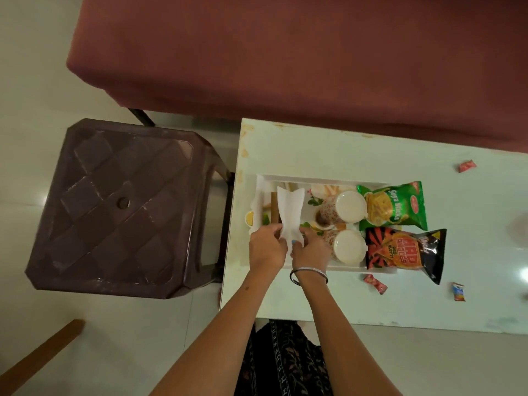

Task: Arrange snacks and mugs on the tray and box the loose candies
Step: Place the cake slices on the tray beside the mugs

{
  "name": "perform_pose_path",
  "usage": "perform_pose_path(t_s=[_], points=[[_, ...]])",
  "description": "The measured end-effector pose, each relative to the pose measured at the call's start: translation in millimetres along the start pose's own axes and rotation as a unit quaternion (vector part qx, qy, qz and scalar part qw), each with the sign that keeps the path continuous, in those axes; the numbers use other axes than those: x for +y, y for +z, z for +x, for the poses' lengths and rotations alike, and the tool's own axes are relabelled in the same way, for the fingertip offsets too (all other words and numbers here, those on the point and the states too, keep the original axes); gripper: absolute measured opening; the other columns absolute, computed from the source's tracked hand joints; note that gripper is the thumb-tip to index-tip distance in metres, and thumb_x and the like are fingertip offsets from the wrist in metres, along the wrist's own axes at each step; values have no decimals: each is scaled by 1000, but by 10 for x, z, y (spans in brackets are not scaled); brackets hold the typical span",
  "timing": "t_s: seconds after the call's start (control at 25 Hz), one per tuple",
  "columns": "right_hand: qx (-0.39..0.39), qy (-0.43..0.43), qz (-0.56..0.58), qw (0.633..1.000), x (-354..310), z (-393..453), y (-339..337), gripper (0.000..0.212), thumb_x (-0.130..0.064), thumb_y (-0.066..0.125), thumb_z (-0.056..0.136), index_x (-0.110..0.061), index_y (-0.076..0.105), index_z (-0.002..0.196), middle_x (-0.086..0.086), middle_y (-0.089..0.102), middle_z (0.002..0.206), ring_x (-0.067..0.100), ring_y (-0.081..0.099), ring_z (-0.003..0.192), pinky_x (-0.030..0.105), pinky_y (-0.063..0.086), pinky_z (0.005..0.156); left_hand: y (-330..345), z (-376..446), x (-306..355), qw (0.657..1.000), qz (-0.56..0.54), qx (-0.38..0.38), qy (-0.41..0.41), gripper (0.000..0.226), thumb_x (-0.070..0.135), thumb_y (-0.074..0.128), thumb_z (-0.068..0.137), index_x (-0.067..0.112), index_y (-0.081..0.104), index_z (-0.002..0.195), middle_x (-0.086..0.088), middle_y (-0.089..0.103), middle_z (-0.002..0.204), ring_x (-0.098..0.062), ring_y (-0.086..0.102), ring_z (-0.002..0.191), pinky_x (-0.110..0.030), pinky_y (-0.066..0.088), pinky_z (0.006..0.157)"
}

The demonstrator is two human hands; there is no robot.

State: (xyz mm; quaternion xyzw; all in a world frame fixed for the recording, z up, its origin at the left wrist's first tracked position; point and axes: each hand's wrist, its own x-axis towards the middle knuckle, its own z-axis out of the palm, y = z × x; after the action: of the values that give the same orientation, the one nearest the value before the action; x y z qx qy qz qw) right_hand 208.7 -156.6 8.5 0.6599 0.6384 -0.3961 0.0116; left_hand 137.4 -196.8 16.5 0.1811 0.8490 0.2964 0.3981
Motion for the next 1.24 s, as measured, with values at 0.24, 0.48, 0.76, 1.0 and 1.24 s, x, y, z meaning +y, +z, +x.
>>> perform_pose_path(t_s=[0.24,0.48,0.76,1.0,1.24], points=[[-4,-18,-13,1000,78,46,94,38,3,49,84,-7,57,119,19,59,112,31,55,99,24,33,75,154,31,-44,998,17,55,14,10,6,62,84,11,67,89,-6,71,84,-19,62,73,-21,48,67],[39,-12,-1,999,156,103,243,6,-3,56,80,-8,59,83,9,68,81,26,57,73,28,36,59,221,87,-122,996,61,16,55,14,3,48,87,5,60,81,-12,65,80,-29,61,75,-40,57,72],[22,-56,-19,998,322,119,339,19,1,54,85,1,72,92,21,64,99,33,61,83,25,39,69,310,71,-203,994,97,-48,34,23,4,42,91,4,65,90,-12,66,85,-25,61,80,-32,54,77],[17,-19,-4,1000,347,125,355,17,-3,59,82,-3,71,93,15,71,94,30,65,86,28,47,74,329,61,-256,993,107,-42,27,23,9,50,91,7,65,108,-13,69,101,-28,64,92,-34,53,86],[1,17,-12,1000,336,160,317,12,-10,63,82,-6,70,91,11,73,91,26,66,86,20,39,71,322,51,-264,990,131,-31,-29,24,17,52,90,5,62,108,-16,66,107,-33,63,96,-36,52,85]])
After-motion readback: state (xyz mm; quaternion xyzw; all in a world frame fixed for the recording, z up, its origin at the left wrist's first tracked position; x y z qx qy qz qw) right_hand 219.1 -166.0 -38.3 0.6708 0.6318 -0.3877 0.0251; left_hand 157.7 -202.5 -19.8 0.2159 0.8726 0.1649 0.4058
